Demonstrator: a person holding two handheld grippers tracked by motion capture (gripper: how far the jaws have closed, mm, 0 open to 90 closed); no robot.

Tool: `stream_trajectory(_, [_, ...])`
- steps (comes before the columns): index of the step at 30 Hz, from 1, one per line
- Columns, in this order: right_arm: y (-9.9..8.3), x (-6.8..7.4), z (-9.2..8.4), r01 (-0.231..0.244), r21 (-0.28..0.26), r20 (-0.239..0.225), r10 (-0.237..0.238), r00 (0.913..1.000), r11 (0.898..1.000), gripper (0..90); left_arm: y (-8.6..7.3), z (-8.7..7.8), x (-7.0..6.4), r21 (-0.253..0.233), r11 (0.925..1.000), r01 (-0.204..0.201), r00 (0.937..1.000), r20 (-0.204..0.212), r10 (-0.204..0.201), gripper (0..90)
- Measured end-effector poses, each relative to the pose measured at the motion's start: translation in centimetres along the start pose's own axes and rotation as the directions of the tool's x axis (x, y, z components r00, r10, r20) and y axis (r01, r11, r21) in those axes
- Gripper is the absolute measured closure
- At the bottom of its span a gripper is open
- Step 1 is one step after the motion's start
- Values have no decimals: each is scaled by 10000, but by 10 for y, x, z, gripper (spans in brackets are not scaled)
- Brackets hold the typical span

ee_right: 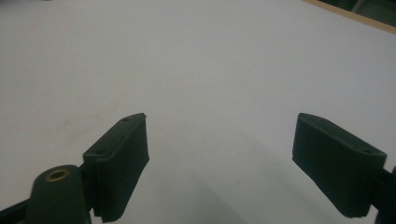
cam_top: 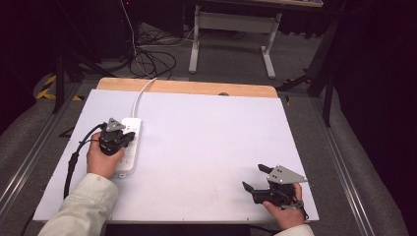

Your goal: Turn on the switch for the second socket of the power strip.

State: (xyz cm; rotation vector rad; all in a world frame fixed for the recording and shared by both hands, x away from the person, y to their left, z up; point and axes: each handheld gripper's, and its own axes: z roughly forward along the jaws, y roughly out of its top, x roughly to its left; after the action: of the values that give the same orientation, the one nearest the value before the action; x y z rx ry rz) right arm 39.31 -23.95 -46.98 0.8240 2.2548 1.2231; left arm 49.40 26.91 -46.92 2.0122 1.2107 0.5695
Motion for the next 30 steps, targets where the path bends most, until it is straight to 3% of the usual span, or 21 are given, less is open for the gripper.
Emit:
stream_trajectory(8, [0,0,0,5,8,9,-6,10000,10000,189,1,0,4,60,10000,-68,9997,242,66,900])
stream_trajectory(10, [0,0,-1,-7,-10,31,7,10000,10000,189,-2,-1,1,-220,9982,-561,9984,5,561,900])
stream_trajectory(12, [0,-1,-1,-45,-23,31,45,10000,10000,189,-2,-1,-1,-367,9980,-509,9986,-126,505,900])
stream_trajectory(16, [0,0,0,7,-6,35,-7,10000,10000,188,-2,-4,-1,-338,9992,-212,9998,44,213,900])
stream_trajectory(21, [0,-1,0,-4,-10,25,4,10000,10000,189,2,-10,-8,-488,9984,-290,9995,140,297,899])
stream_trajectory(30, [0,-1,0,17,-19,36,-17,10000,10000,189,10,-21,-16,-494,9950,-870,9962,-64,868,899])
